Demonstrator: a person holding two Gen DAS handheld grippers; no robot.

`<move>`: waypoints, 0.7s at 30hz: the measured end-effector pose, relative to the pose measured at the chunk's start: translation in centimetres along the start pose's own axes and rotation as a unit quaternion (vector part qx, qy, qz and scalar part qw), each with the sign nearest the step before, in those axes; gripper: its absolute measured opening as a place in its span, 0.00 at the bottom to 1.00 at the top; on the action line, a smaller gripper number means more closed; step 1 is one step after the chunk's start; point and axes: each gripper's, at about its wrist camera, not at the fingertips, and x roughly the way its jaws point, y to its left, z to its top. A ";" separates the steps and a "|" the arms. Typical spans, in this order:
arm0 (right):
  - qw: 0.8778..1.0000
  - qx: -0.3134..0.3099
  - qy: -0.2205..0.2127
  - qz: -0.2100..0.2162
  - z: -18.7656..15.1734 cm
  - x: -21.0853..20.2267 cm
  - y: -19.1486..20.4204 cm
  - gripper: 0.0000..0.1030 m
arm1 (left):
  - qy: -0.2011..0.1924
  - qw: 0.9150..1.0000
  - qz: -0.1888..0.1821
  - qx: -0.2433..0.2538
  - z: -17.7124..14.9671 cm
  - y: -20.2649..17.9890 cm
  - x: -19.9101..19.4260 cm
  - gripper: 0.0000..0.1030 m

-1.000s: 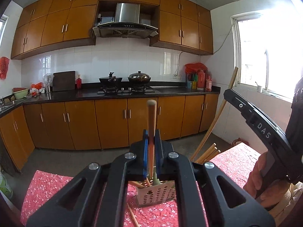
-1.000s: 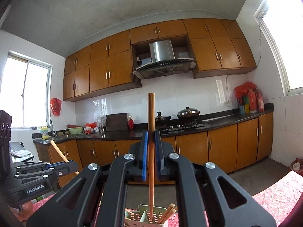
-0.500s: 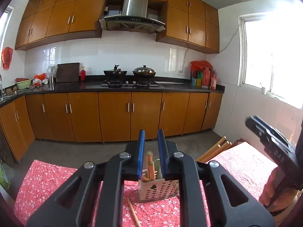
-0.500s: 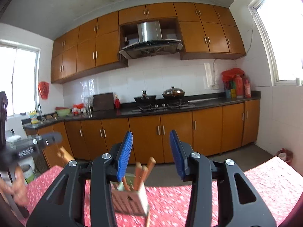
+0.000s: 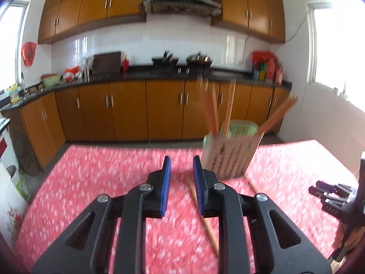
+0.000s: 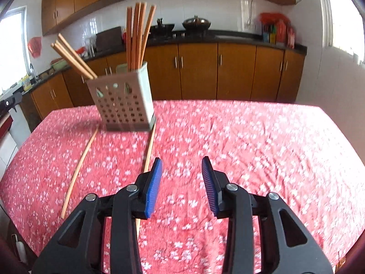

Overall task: Organize utensils
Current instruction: 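Lower both grippers to the table and grasp one chopstick each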

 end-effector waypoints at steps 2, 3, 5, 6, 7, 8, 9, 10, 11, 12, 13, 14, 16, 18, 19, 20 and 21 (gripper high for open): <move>0.999 0.002 0.031 0.015 -1.2 1.3 0.6 0.32 | 0.030 1.000 0.004 0.000 -2.0 0.1 1.3 0.20; 0.999 -0.001 0.047 0.021 -1.6 2.0 1.2 0.30 | 0.044 0.999 0.004 -0.001 -3.0 0.0 1.8 0.20; 0.997 -0.006 0.064 0.030 -2.1 2.9 2.2 0.28 | 0.070 0.998 -0.003 -0.003 -4.7 -0.2 2.9 0.20; 0.997 -0.009 0.073 0.036 -2.3 3.4 2.8 0.27 | 0.082 0.997 -0.006 -0.004 -5.4 -0.5 3.4 0.20; 0.996 -0.012 0.079 0.039 -2.9 3.7 3.3 0.26 | 0.091 0.996 -0.010 -0.005 -6.0 -0.8 3.9 0.20; 0.995 -0.016 0.088 0.041 -3.1 4.2 3.8 0.25 | 0.098 0.995 -0.013 -0.007 -6.5 -0.9 4.3 0.20; 0.994 -0.019 0.094 0.042 -3.2 4.5 4.0 0.22 | 0.105 0.994 -0.017 -0.009 -6.8 -1.1 4.8 0.20; 0.994 -0.022 0.102 0.044 -3.3 5.0 4.4 0.21 | 0.110 0.994 -0.019 -0.011 -6.9 -1.2 5.1 0.20; 0.993 -0.025 0.107 0.043 -3.5 5.4 4.7 0.20 | 0.116 0.993 -0.023 -0.012 -7.2 -1.4 5.4 0.20; 0.993 -0.029 0.111 0.041 -3.7 5.6 5.0 0.20 | 0.120 0.992 -0.025 -0.012 -7.3 -1.7 5.7 0.20; 0.992 -0.034 0.117 0.038 -3.8 6.0 5.3 0.19 | 0.125 0.992 -0.028 -0.011 -7.4 -1.9 5.9 0.20; 0.991 -0.038 0.121 0.035 -3.8 6.2 5.5 0.14 | 0.128 0.991 -0.030 -0.010 -7.4 -2.0 6.2 0.20; 0.991 -0.041 0.125 0.030 -3.8 6.6 5.6 0.08 | 0.136 0.990 -0.035 -0.008 -7.8 -2.5 6.5 0.20; 0.992 -0.039 0.121 0.013 -3.6 6.7 5.3 0.07 | 0.144 0.989 -0.041 -0.009 -7.9 -2.9 6.9 0.20; 0.992 -0.032 0.120 0.006 -3.5 6.6 4.6 0.07 | 0.148 0.988 -0.044 -0.008 -8.0 -3.2 7.1 0.20; 0.992 -0.022 0.121 -0.001 -3.3 6.8 4.0 0.07 | 0.152 0.987 -0.046 -0.007 -8.1 -3.5 7.4 0.20; 0.993 -0.010 0.120 -0.007 -3.1 6.8 3.3 0.07 | 0.157 0.986 -0.048 -0.004 -8.2 -3.8 7.6 0.20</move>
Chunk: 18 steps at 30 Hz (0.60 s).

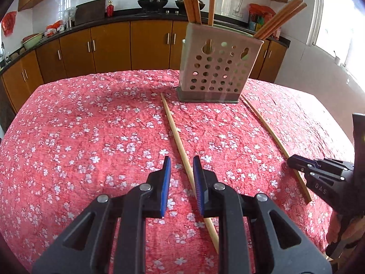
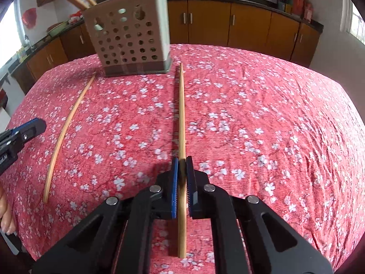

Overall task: Organize utensils
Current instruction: 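Lower both grippers to the table and grasp one chopstick each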

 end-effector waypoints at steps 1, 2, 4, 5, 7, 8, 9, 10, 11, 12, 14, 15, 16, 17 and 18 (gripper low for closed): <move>1.000 0.008 0.000 -0.002 0.1 0.0 -0.5 0.07 | 0.004 1.000 -0.001 0.002 0.0 -0.2 0.2 0.20; 1.000 0.013 0.000 -0.002 0.2 0.1 -1.0 0.07 | 0.009 1.000 -0.003 0.004 -0.2 -0.5 0.5 0.20; 1.000 0.018 0.000 -0.005 0.2 0.0 -1.6 0.07 | 0.021 1.000 -0.009 0.011 -0.4 -1.0 1.1 0.20; 1.000 0.018 0.000 -0.006 0.2 -0.1 -1.7 0.07 | 0.025 1.000 -0.008 0.015 -0.4 -1.2 1.4 0.20; 1.000 0.020 -0.001 -0.005 0.1 -0.2 -1.9 0.07 | 0.034 0.999 -0.002 0.024 -0.6 -1.6 1.9 0.20; 1.000 0.021 0.000 -0.004 0.0 -0.2 -2.0 0.07 | 0.041 0.999 0.002 0.026 -0.8 -1.7 2.2 0.20; 1.000 0.020 0.000 -0.004 0.0 -0.3 -1.9 0.07 | 0.045 0.999 0.008 0.027 -0.8 -1.7 2.5 0.15; 1.000 0.019 -0.001 -0.004 0.0 -0.2 -1.9 0.07 | 0.051 0.998 0.013 0.028 -1.0 -1.6 2.9 0.12; 1.000 0.018 -0.001 -0.005 0.0 -0.2 -1.8 0.07 | 0.047 0.998 0.016 0.027 -1.0 -1.4 2.8 0.11; 1.000 0.016 -0.001 -0.006 0.1 -0.1 -1.8 0.07 | 0.048 0.998 0.022 0.027 -0.9 -1.1 2.9 0.10; 1.000 0.013 -0.002 -0.010 0.4 0.1 -1.9 0.07 | 0.047 0.998 0.032 0.022 -0.6 -0.2 2.9 0.08; 1.000 0.012 -0.003 -0.014 0.5 0.2 -1.9 0.07 | 0.047 0.998 0.039 0.016 -0.4 0.6 3.0 0.08; 1.000 0.009 -0.005 -0.020 0.7 0.3 -2.0 0.07 | 0.047 0.998 0.044 0.013 -0.2 1.2 3.1 0.08; 1.000 0.005 -0.006 -0.028 0.8 0.4 -2.2 0.07 | 0.047 0.997 0.053 0.010 0.0 2.0 3.2 0.08; 0.999 0.001 -0.008 -0.035 1.0 0.6 -2.4 0.07 | 0.048 0.997 0.060 0.006 0.1 2.7 3.3 0.08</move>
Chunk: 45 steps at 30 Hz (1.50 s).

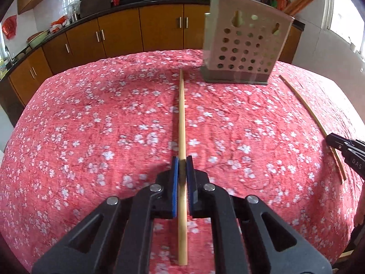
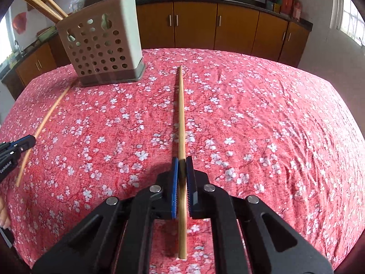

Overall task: Organize utensils
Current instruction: 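Lower both grippers to the table and grasp one chopstick each, then hold the grasped chopsticks closed in both grippers on the table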

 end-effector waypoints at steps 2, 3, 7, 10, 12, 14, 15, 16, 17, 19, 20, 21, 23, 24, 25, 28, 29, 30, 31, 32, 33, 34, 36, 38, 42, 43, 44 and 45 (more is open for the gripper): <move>1.000 -0.004 -0.002 -0.002 0.3 0.2 -0.5 0.07 | -0.002 1.000 0.006 -0.004 0.1 1.0 0.1 0.08; 1.000 -0.006 -0.003 -0.003 0.5 0.4 -0.8 0.07 | -0.003 1.000 0.009 -0.007 0.1 1.4 0.2 0.10; 1.000 -0.005 -0.007 -0.004 1.2 1.0 -1.5 0.08 | -0.007 1.000 0.007 -0.015 0.2 1.9 0.2 0.12; 1.000 -0.001 -0.020 -0.004 1.2 1.3 -1.9 0.09 | -0.007 1.000 0.005 -0.019 0.2 2.0 0.4 0.12; 1.000 -0.001 -0.020 -0.004 1.4 1.4 -1.8 0.09 | -0.007 1.000 0.002 -0.021 0.3 2.0 0.3 0.12; 1.000 -0.001 -0.020 -0.003 1.4 1.5 -1.8 0.09 | -0.007 1.000 0.000 -0.023 0.3 2.0 0.3 0.12; 1.000 0.000 -0.020 -0.003 1.4 1.4 -1.9 0.09 | -0.007 1.000 0.000 -0.024 0.2 2.0 0.1 0.12; 1.000 -0.001 -0.020 -0.004 1.4 1.4 -1.8 0.09 | -0.007 1.000 0.000 -0.024 0.2 2.0 0.1 0.12; 1.000 -0.001 -0.020 -0.004 1.2 1.4 -1.6 0.09 | -0.007 1.000 0.000 -0.024 0.2 2.0 0.0 0.12; 1.000 -0.002 -0.020 -0.006 1.3 1.4 -1.6 0.09 | -0.006 1.000 -0.001 -0.025 0.2 2.1 0.0 0.12; 1.000 -0.003 -0.020 -0.007 1.3 1.4 -1.6 0.09 | -0.006 1.000 -0.002 -0.026 0.3 2.2 0.1 0.12; 1.000 -0.003 -0.020 -0.007 1.3 1.5 -1.8 0.09 | -0.006 1.000 -0.003 -0.028 0.3 2.3 0.1 0.12; 1.000 -0.002 -0.020 -0.006 1.3 1.5 -1.7 0.09 | -0.006 1.000 -0.005 -0.031 0.4 2.4 0.2 0.12; 1.000 -0.002 -0.020 -0.006 1.3 1.5 -1.7 0.09 | -0.006 0.999 -0.005 -0.031 0.4 2.4 0.2 0.12; 1.000 -0.002 -0.020 -0.006 1.3 1.5 -1.7 0.09 | -0.006 0.999 -0.005 -0.031 0.4 2.4 0.2 0.12; 1.000 -0.002 -0.020 -0.006 1.3 1.5 -1.7 0.09 | -0.006 0.999 -0.006 -0.031 0.4 2.4 0.2 0.12; 1.000 -0.002 -0.020 -0.006 1.3 1.5 -1.7 0.09 | -0.005 0.999 -0.006 -0.032 0.4 2.4 0.2 0.12; 1.000 -0.001 -0.020 -0.006 1.3 1.5 -1.6 0.09 | -0.005 0.999 -0.006 -0.032 0.4 2.5 0.2 0.12; 1.000 -0.002 -0.020 -0.006 1.3 1.5 -1.6 0.09 | -0.005 0.999 -0.006 -0.032 0.4 2.5 0.2 0.12; 1.000 -0.002 -0.020 -0.006 1.3 1.5 -1.6 0.09 | -0.005 0.999 -0.007 -0.033 0.4 2.5 0.2 0.12; 1.000 -0.001 -0.020 -0.006 1.3 1.5 -1.7 0.09 | -0.005 0.999 -0.007 -0.033 0.4 2.5 0.2 0.12; 1.000 -0.001 -0.020 -0.006 1.3 1.5 -1.7 0.09 | -0.005 0.999 -0.007 -0.033 0.4 2.4 0.2 0.12; 1.000 -0.001 -0.020 -0.006 1.3 1.5 -1.7 0.09 | -0.005 0.999 -0.006 -0.033 0.4 2.4 0.2 0.12; 1.000 -0.001 -0.020 -0.005 1.3 1.5 -1.7 0.09 | -0.005 0.999 -0.006 -0.034 0.4 2.4 0.2 0.12; 1.000 -0.001 -0.020 -0.005 1.3 1.5 -1.7 0.09 | -0.004 0.999 -0.007 -0.034 0.5 2.4 0.2 0.12; 1.000 -0.001 -0.020 -0.005 1.3 1.5 -1.7 0.09 | -0.004 0.999 -0.007 -0.034 0.5 2.4 0.2 0.12; 1.000 -0.001 -0.020 -0.005 1.3 1.5 -1.7 0.09 | -0.004 0.999 -0.007 -0.034 0.5 2.4 0.2 0.12; 1.000 -0.001 -0.020 -0.005 1.3 1.5 -1.7 0.09 | -0.004 0.999 -0.007 -0.034 0.5 2.4 0.2 0.12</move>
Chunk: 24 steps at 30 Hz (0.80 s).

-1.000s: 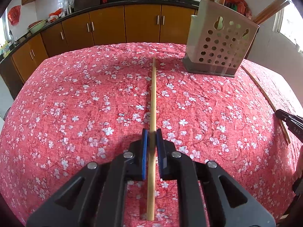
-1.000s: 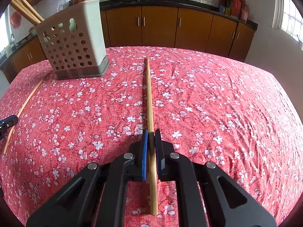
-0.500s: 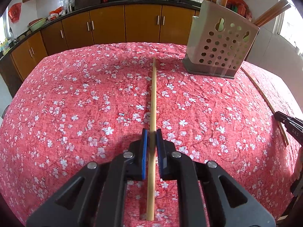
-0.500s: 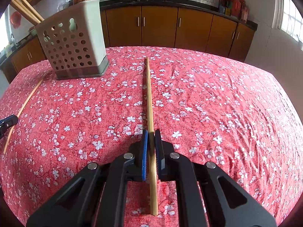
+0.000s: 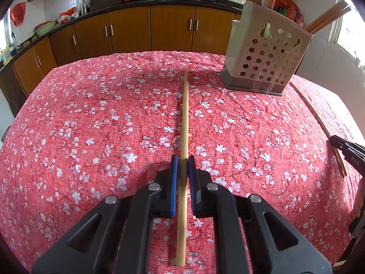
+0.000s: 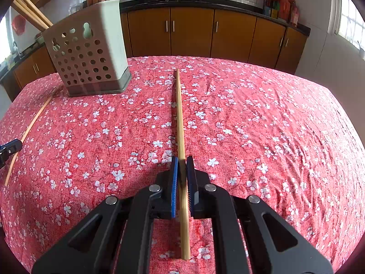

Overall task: Organize utensils
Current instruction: 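Hold the grasped chopsticks closed in both grippers on the table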

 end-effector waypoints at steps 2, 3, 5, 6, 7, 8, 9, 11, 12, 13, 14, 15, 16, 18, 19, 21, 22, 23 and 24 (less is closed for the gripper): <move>1.000 0.000 0.000 0.000 0.0 0.0 0.0 0.09 | 0.000 1.000 0.000 0.000 0.0 0.0 0.0 0.12; 1.000 0.000 0.000 0.000 0.0 0.0 0.0 0.09 | 0.000 1.000 0.000 0.000 0.0 0.0 0.0 0.12; 1.000 0.000 0.000 0.000 0.0 0.0 0.0 0.09 | 0.001 1.000 0.000 -0.001 0.0 0.0 0.0 0.12; 1.000 0.000 0.000 0.000 0.0 0.0 0.0 0.09 | 0.001 1.000 0.000 -0.001 0.0 0.0 0.0 0.12; 1.000 0.000 0.000 0.000 -0.1 0.0 0.1 0.09 | 0.001 1.000 0.000 -0.001 0.0 0.0 0.0 0.12; 1.000 0.001 0.000 0.000 -0.1 0.0 0.2 0.09 | 0.001 1.000 0.000 -0.001 0.0 0.0 0.0 0.12; 1.000 0.001 0.000 0.000 -0.1 0.0 0.1 0.09 | 0.001 1.000 0.000 -0.001 0.0 0.0 0.0 0.12; 1.000 0.001 0.000 0.000 -0.1 0.0 0.1 0.09 | 0.001 1.000 0.000 -0.001 0.0 0.0 0.0 0.12; 1.000 0.001 0.000 0.000 -0.1 0.0 0.1 0.09 | 0.001 1.000 0.000 -0.001 0.0 0.0 0.0 0.12; 1.000 0.001 0.000 0.001 -0.1 0.0 0.1 0.09 | 0.002 1.000 0.000 -0.002 0.1 0.0 0.0 0.12; 1.000 0.001 0.000 0.001 -0.1 0.0 0.1 0.09 | 0.002 1.000 0.000 -0.002 0.1 0.0 0.0 0.12; 1.000 0.001 0.000 0.001 -0.1 0.0 0.1 0.09 | 0.002 1.000 0.000 -0.002 0.1 0.0 0.0 0.12; 1.000 0.001 0.000 0.001 0.0 0.0 0.0 0.09 | 0.002 1.000 0.001 -0.001 0.1 0.0 0.0 0.12; 1.000 0.001 0.001 0.001 0.0 0.0 0.0 0.09 | 0.001 1.000 0.003 0.000 0.1 -0.2 0.0 0.12; 1.000 0.002 0.001 0.002 0.0 0.0 0.0 0.09 | 0.002 1.000 0.003 0.000 0.1 -0.2 0.0 0.12; 1.000 0.002 0.001 0.002 0.0 0.0 0.0 0.09 | 0.002 1.000 0.005 0.003 0.0 -0.4 0.0 0.12; 1.000 0.002 0.001 0.001 -0.1 0.0 0.1 0.09 | 0.003 1.000 0.007 0.005 -0.1 -0.5 -0.1 0.12; 1.000 0.003 0.001 0.001 -0.1 0.0 0.1 0.09 | 0.003 1.000 0.008 0.006 -0.2 -0.5 -0.2 0.12; 1.000 0.004 0.001 0.002 -0.1 -0.1 0.2 0.09 | 0.003 1.000 0.008 0.008 -0.4 -0.5 -0.3 0.12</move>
